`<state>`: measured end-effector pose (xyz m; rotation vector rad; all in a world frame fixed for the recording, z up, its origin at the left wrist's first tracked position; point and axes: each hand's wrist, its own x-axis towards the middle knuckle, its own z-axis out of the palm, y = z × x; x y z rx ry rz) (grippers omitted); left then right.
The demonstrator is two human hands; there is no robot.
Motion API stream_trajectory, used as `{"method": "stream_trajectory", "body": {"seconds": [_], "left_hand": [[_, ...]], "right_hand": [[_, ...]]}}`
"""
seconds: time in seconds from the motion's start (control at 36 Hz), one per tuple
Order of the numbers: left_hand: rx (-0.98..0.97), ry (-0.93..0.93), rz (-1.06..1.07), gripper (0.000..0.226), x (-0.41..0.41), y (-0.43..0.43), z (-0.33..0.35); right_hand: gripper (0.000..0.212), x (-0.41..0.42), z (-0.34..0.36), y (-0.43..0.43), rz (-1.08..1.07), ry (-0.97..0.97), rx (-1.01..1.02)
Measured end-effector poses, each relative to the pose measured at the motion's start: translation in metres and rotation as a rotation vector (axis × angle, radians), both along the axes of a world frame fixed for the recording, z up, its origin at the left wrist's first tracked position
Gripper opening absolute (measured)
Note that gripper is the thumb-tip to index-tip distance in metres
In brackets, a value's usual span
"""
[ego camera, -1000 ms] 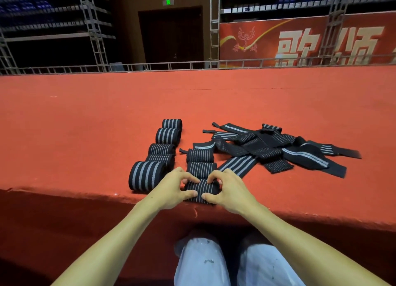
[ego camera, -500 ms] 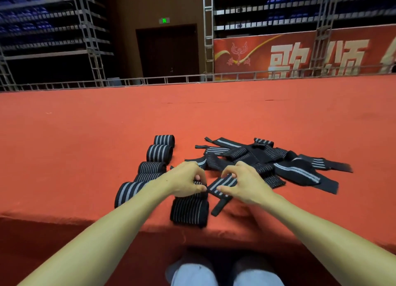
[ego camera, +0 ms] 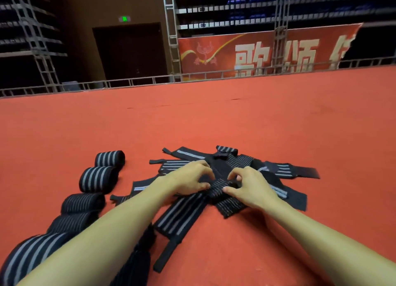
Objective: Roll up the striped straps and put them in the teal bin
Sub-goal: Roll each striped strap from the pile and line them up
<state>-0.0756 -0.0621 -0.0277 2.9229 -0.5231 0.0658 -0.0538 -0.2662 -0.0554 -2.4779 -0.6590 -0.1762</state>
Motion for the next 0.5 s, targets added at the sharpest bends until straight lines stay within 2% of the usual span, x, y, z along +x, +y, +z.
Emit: {"method": "stream_trajectory", "body": {"seconds": [0.17,0.42,0.5], "left_hand": [[-0.054,0.016,-0.189,0.029,0.024,-0.024,-0.013],[-0.073,0.041,-0.227,0.033,0.037,-0.020,-0.021],[-0.014,0.078,-0.211,0.036,0.037,-0.018,-0.022]], "right_hand": [[0.031,0.006,-0.019,-0.007,-0.001,0.088,0.052],[0.026,0.005,-0.025,-0.007,-0.001,0.140,0.167],[0.021,0.005,-0.026,-0.006,-0.018,0.131,0.222]]}}
